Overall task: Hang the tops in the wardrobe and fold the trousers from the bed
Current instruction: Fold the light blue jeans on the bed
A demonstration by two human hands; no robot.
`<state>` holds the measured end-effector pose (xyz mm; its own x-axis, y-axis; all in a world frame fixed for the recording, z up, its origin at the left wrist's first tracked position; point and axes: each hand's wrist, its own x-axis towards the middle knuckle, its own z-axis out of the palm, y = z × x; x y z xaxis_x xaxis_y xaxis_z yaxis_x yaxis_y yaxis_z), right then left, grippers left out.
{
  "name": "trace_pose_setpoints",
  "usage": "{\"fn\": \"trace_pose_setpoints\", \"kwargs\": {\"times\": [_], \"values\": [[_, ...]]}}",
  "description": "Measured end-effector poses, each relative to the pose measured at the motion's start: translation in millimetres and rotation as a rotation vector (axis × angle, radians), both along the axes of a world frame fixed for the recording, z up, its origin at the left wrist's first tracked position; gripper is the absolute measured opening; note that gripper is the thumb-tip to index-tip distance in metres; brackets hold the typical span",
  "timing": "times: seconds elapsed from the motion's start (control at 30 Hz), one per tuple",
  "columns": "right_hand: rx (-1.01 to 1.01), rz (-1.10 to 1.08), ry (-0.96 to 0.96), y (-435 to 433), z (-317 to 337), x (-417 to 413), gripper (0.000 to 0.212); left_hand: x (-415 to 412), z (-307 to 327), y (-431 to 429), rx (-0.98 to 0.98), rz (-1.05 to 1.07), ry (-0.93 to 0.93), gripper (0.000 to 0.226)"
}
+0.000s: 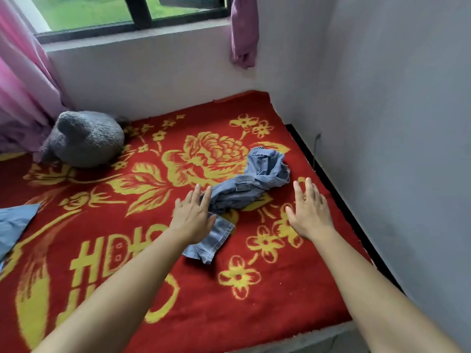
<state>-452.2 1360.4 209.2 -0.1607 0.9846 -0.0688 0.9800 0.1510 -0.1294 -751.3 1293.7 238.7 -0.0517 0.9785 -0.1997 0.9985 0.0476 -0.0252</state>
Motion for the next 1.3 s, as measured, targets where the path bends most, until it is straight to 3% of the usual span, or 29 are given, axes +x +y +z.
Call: {"fn": "trace_pose_setpoints", "kwargs": {"times": [0.17,0.3,0.67,0.83,0.97,1.07,1.17,1.23,1.3], "values": [[-0.099,0.03,-0.021,82,-55,17,0.078,32,-67,67,-0.098,0.103,-0.116,0.088],[-0.16,0.08,-0.044,128,-116,12,0.078,37,-134,120,-0.145,0.111,-0.105,0.1],[-0.181,0.11,0.038,182,-270,-28,0.078,36,-303,233,0.005,0.107,-0.034,0.115],[-0.161,0.077,0.059,175,-295,-40,0.087,27,-341,191,-0.063,-0.078,0.117,0.086],[-0.107,0.128,0.001,172,-305,-53,0.1,8,-355,130,-0.074,-0.292,0.132,0.035],[-0.055,0.229,-0.079,179,-310,-65,0.106,-5,-368,108,-0.079,-0.334,0.129,0.028],[-0.034,0.271,-0.109,190,-320,-77,0.102,-3,-375,106,-0.094,-0.263,0.039,0.036],[-0.035,0.255,-0.078,195,-327,-84,0.094,3,-373,111,0.027,-0.187,-0.058,0.066],[-0.045,0.251,-0.063,195,-334,-87,0.072,4,-369,120,0.119,-0.032,-0.139,0.091]]}}
